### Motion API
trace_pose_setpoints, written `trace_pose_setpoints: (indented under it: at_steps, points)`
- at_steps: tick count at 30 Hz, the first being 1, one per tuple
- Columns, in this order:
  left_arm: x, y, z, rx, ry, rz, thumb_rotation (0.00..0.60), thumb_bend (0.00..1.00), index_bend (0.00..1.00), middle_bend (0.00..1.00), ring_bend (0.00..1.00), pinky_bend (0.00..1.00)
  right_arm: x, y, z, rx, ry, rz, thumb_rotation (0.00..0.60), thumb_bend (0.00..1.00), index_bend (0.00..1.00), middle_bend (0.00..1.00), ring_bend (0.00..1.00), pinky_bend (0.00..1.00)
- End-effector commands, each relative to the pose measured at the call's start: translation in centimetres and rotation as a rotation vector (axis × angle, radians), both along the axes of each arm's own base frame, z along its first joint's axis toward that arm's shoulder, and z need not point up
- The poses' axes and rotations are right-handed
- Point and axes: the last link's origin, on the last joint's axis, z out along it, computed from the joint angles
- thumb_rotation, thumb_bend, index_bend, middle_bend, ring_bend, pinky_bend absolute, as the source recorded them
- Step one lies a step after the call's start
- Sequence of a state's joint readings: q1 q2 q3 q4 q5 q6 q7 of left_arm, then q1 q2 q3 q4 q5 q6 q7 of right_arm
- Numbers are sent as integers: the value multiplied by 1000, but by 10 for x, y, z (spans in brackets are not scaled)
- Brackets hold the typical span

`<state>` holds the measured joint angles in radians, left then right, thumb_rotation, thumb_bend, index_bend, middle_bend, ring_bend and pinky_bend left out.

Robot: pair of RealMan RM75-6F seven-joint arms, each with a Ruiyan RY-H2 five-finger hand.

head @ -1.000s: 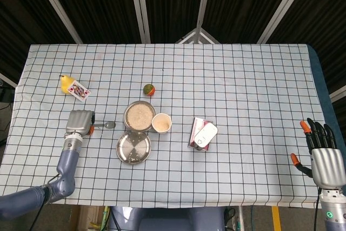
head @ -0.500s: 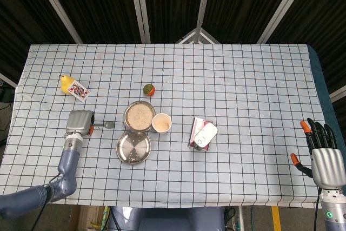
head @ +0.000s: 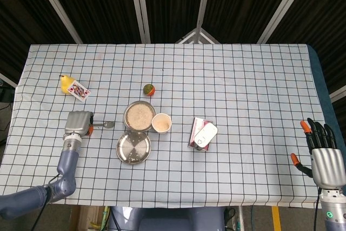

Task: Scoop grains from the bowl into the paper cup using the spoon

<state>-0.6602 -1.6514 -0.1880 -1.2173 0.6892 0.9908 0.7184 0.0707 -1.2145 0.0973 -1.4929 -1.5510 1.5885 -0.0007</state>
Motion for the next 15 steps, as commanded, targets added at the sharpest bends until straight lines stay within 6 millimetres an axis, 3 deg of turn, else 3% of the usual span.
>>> trace_pose_setpoints:
  at_steps: [1, 7, 15]
  points:
    - [0, -1, 0, 0, -1, -1, 600, 422, 519, 1000, 1000, 1000, 0, 0, 0, 0, 0, 0, 600, 332, 0, 0, 0, 0]
    - [4, -1, 5, 8, 5, -35, 600, 422, 520, 1000, 1000, 1000, 0, 0, 0, -1, 0, 0, 600, 332, 0, 0, 0, 0]
    - [19, 0, 27, 35, 18, -120, 600, 432, 525, 1000, 1000, 1000, 0, 0, 0, 0, 1, 0, 600, 332, 0, 0, 0, 0]
